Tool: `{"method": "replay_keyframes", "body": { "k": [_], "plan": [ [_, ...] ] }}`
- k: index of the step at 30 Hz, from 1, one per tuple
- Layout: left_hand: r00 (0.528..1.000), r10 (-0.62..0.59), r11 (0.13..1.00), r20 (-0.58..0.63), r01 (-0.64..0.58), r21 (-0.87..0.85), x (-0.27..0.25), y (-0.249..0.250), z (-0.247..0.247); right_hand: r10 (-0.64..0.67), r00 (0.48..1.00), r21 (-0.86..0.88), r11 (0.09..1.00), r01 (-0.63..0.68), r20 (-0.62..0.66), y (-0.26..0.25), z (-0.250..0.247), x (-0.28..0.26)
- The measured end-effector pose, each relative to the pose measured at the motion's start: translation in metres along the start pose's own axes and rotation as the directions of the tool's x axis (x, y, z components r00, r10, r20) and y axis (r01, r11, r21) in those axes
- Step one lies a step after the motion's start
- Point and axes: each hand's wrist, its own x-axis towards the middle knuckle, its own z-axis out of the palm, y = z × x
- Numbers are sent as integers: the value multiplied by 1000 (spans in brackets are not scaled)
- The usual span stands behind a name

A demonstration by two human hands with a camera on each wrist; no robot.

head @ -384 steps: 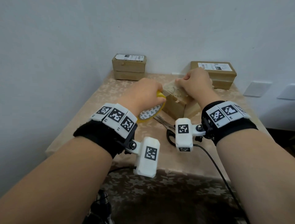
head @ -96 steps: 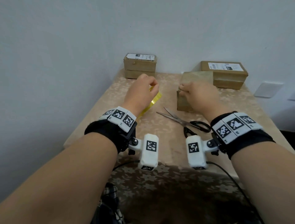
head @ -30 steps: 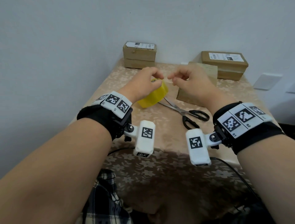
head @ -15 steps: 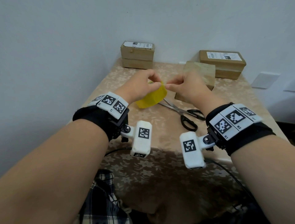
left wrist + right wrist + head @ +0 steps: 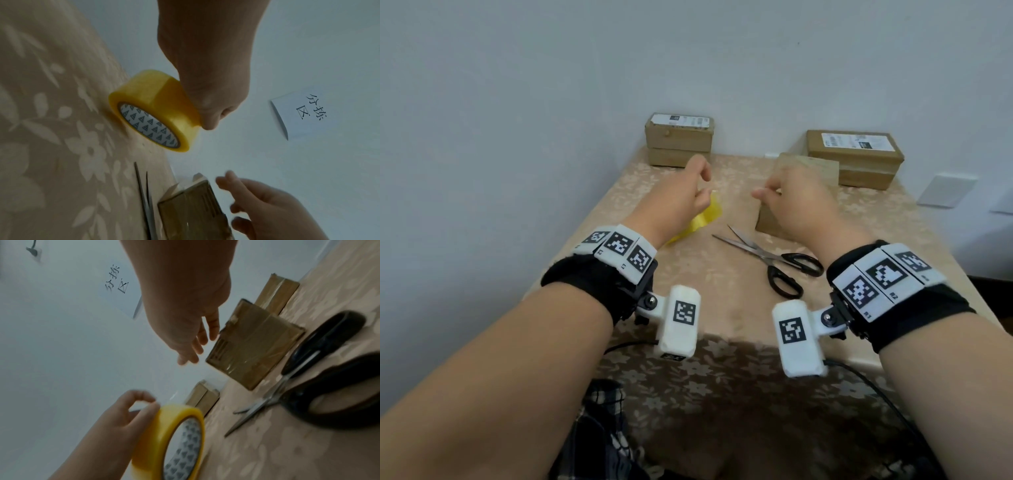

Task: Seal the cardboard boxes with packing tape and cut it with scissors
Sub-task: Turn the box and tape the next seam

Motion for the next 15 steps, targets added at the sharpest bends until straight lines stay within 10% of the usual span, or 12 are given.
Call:
{"method": "replay_keyframes", "body": {
  "k": [6, 11, 15],
  "plan": [
    [995, -94, 949, 26, 81, 305, -2, -17, 4, 258, 951, -271, 916, -296, -168, 30, -8, -10],
    [927, -253, 863, 276, 88, 497, 6, -7, 13, 292, 954, 67, 953, -297, 74, 57, 7, -6],
    [976, -172, 918, 133, 110, 381, 18, 12, 13, 217, 975, 246, 944, -221, 45, 73, 4, -7]
  ]
}}
